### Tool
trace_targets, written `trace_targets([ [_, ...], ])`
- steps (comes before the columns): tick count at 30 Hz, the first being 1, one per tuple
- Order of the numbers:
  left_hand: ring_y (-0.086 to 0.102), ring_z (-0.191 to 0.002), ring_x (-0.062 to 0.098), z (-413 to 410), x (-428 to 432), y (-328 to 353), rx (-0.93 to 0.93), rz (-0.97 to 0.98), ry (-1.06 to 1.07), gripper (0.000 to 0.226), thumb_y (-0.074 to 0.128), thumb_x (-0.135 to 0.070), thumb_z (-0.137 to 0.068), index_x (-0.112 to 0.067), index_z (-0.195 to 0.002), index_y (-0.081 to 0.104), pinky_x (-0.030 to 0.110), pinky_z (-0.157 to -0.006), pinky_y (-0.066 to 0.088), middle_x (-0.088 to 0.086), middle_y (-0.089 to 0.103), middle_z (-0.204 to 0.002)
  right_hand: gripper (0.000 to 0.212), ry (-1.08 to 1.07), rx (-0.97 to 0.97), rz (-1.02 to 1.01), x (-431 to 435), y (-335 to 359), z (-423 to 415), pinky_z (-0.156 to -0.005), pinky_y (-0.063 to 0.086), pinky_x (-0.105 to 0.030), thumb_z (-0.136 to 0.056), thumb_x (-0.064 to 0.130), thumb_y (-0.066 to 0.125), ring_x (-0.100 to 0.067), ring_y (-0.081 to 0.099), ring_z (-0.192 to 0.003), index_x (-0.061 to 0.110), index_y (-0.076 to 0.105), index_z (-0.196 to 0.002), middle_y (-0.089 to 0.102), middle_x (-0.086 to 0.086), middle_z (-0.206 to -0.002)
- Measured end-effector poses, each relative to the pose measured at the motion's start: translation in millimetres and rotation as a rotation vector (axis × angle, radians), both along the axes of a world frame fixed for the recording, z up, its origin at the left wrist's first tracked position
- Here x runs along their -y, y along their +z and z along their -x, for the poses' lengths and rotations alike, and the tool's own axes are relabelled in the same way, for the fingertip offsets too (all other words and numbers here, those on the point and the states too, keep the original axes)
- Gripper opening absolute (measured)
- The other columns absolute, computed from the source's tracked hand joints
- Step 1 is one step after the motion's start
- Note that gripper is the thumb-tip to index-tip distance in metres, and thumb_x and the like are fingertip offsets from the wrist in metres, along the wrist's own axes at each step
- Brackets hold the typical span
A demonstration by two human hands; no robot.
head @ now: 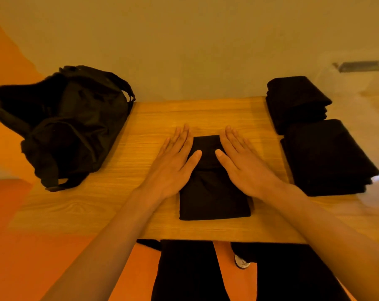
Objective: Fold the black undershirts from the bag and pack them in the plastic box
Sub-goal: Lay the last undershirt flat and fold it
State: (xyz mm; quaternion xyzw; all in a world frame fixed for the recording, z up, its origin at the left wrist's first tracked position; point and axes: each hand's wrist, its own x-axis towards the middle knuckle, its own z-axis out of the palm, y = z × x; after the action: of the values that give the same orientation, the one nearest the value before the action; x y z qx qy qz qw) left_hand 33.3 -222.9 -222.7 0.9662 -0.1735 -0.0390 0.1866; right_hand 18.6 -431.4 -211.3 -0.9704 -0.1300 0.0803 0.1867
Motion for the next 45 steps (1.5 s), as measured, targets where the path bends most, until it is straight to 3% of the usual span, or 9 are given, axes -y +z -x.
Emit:
trace_targets([
  [8, 0.004, -0.157, 0.016, 105.4, -5.2, 11.6, 0.322, 0.006, -0.204, 0.07, 0.036, -0.052, -0.104, -0.014, -0.161, 0.02, 0.034, -0.127, 0.007, 0.002, 0.008, -0.171, 0.07, 0.126, 0.242, 0.017, 13.9, -5.8, 86.5, -0.122, -0.012, -0.022, -0.101, 0.06, 0.008, -0.003, -0.019, -0.151, 0.024, 0.004, -0.161, -0.009, 0.004, -0.168],
  [11, 0.046, -0.139, 0.022, 127.9, -18.1, -5.2, 0.397, 0.008, -0.269, 0.054, 0.055, -0.044, -0.098, -0.015, -0.143, 0.056, 0.039, -0.11, 0.04, 0.005, 0.047, -0.153, 0.06, 0.17, 0.354, 0.055, 26.6, -16.8, 107.3, -0.121, 0.023, -0.03, -0.101, 0.056, 0.031, -0.016, 0.021, -0.152, 0.026, 0.042, -0.152, 0.028, -0.001, -0.164],
  [15, 0.058, -0.12, 0.016, 130.2, -33.8, -15.2, 0.389, 0.039, -0.239, 0.045, 0.054, -0.042, -0.099, -0.013, -0.131, 0.066, 0.032, -0.097, 0.048, 0.0, 0.062, -0.131, 0.037, 0.21, 0.475, 0.039, 41.6, -25.3, 111.6, -0.092, 0.057, -0.039, -0.096, 0.038, 0.055, -0.02, 0.058, -0.12, 0.023, 0.068, -0.127, 0.058, -0.003, -0.141],
  [19, 0.061, -0.106, 0.016, 119.7, -44.2, -8.5, 0.477, -0.007, -0.29, 0.036, 0.055, -0.035, -0.097, -0.013, -0.119, 0.073, 0.032, -0.086, 0.049, 0.0, 0.067, -0.117, 0.035, 0.206, 0.625, 0.062, 46.8, -20.9, 111.7, -0.082, 0.055, -0.034, -0.09, 0.031, 0.064, -0.019, 0.059, -0.108, 0.019, 0.073, -0.121, 0.065, -0.002, -0.122],
  [26, 0.058, -0.087, 0.017, 117.8, -43.7, -10.5, 0.632, -0.072, -0.302, 0.025, 0.058, -0.026, -0.096, -0.011, -0.105, 0.076, 0.03, -0.065, 0.05, 0.0, 0.066, -0.098, 0.039, 0.259, 0.732, 0.16, 47.1, -30.1, 109.7, -0.079, 0.05, -0.031, -0.096, 0.036, 0.043, -0.016, 0.063, -0.094, 0.02, 0.076, -0.11, 0.071, 0.003, -0.104],
  [32, 0.051, -0.096, 0.014, 126.9, -39.0, -10.0, 0.647, -0.087, -0.266, 0.026, 0.052, -0.029, -0.098, -0.015, -0.098, 0.074, 0.022, -0.074, 0.044, -0.001, 0.066, -0.107, 0.035, 0.251, 0.738, 0.14, 42.2, -26.5, 114.3, -0.079, 0.052, -0.032, -0.099, 0.033, 0.041, -0.017, 0.061, -0.094, 0.019, 0.072, -0.105, 0.067, 0.002, -0.104],
  [37, 0.052, -0.105, 0.004, 148.4, -37.3, 1.1, 0.491, 0.262, -0.222, 0.014, 0.062, -0.025, -0.094, -0.015, -0.094, 0.072, 0.014, -0.084, 0.042, -0.011, 0.068, -0.117, 0.026, 0.181, 0.569, -0.137, 43.3, -19.2, 136.7, -0.085, 0.051, -0.025, -0.101, 0.035, 0.042, -0.009, 0.053, -0.107, 0.022, 0.062, -0.11, 0.059, 0.006, -0.116],
  [42, 0.06, -0.09, 0.009, 151.9, -27.5, 21.1, 0.321, 0.625, -0.055, 0.011, 0.06, -0.026, -0.093, -0.023, -0.099, 0.069, 0.017, -0.073, 0.047, -0.009, 0.061, -0.095, 0.016, 0.064, 0.421, -0.508, 37.1, 5.6, 138.3, -0.083, 0.04, -0.009, -0.104, 0.039, 0.041, 0.001, 0.055, -0.101, 0.034, 0.055, -0.112, 0.053, 0.025, -0.103],
  [45, 0.062, -0.086, 0.01, 140.9, -19.0, 31.3, 0.285, 0.731, 0.044, 0.008, 0.059, -0.03, -0.092, -0.034, -0.097, 0.064, 0.015, -0.074, 0.046, -0.015, 0.062, -0.091, 0.017, -0.031, 0.329, -0.687, 30.5, 18.0, 127.6, -0.074, 0.05, -0.017, -0.099, 0.044, 0.045, -0.006, 0.063, -0.094, 0.041, 0.058, -0.11, 0.062, 0.019, -0.096],
])
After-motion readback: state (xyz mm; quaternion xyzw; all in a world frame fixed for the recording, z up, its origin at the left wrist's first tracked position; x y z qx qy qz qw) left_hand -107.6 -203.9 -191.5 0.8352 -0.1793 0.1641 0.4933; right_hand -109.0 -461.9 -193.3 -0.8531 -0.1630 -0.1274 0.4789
